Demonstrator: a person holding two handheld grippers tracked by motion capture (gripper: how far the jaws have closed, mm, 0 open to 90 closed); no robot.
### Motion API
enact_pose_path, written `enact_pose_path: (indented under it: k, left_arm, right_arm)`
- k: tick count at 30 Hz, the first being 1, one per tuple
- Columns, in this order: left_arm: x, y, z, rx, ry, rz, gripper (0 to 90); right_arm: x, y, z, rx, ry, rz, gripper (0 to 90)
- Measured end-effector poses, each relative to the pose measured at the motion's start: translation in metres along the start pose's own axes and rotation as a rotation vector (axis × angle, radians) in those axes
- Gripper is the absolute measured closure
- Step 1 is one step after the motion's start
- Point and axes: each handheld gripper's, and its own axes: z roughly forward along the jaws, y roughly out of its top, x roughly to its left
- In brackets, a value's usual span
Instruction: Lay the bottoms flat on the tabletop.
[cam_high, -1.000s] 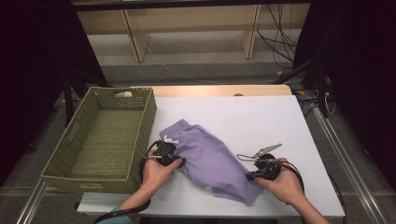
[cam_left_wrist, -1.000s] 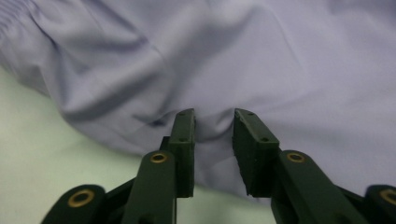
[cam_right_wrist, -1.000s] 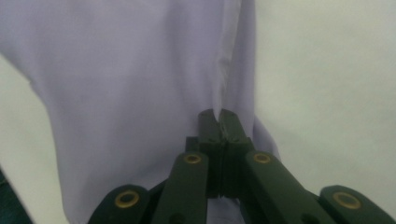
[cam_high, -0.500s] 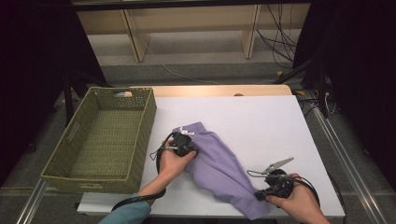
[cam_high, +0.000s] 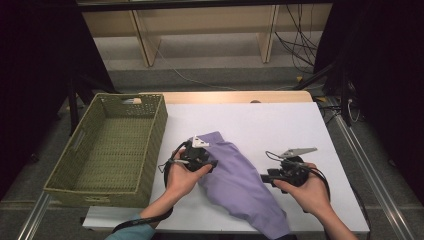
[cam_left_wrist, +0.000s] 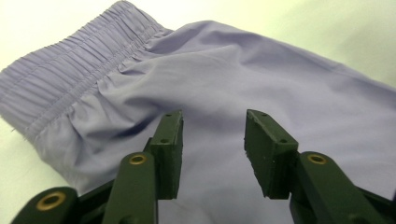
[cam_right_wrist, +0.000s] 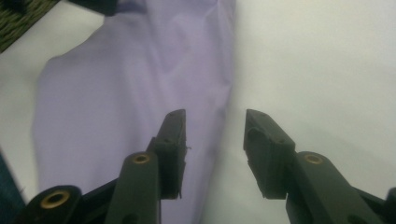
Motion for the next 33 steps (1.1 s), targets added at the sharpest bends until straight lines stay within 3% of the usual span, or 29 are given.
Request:
enact_pose_path:
  k: [6, 14, 21, 27, 33]
  left_arm:
    - [0.003, -0.005, -0.009, -0.018, -0.004, -0.016, 55.4]
    - [0.008, -0.005, -0.014, -0.017, 0.005, -0.024, 54.0]
    - [0.008, -0.005, -0.015, -0.016, 0.006, -0.026, 52.1]
    - [0.01, -0.003, -0.018, -0.033, 0.007, -0.038, 50.8]
    - [0.008, -0.001, -0.02, -0.041, -0.009, -0.042, 51.0]
  right_arm:
    - [-0.007, 0.011, 0.033, 0.048, -0.002, 0.023, 73.4]
    - [-0.003, 0.015, 0.041, 0.074, -0.008, 0.02, 87.0]
    - [-0.002, 0.014, 0.04, 0.066, -0.024, 0.008, 90.0]
    - [0.01, 0.019, 0.035, 0.017, -0.036, -0.015, 90.0]
    - [0.035, 0.023, 0.033, -0.023, 0.015, -0.064, 90.0]
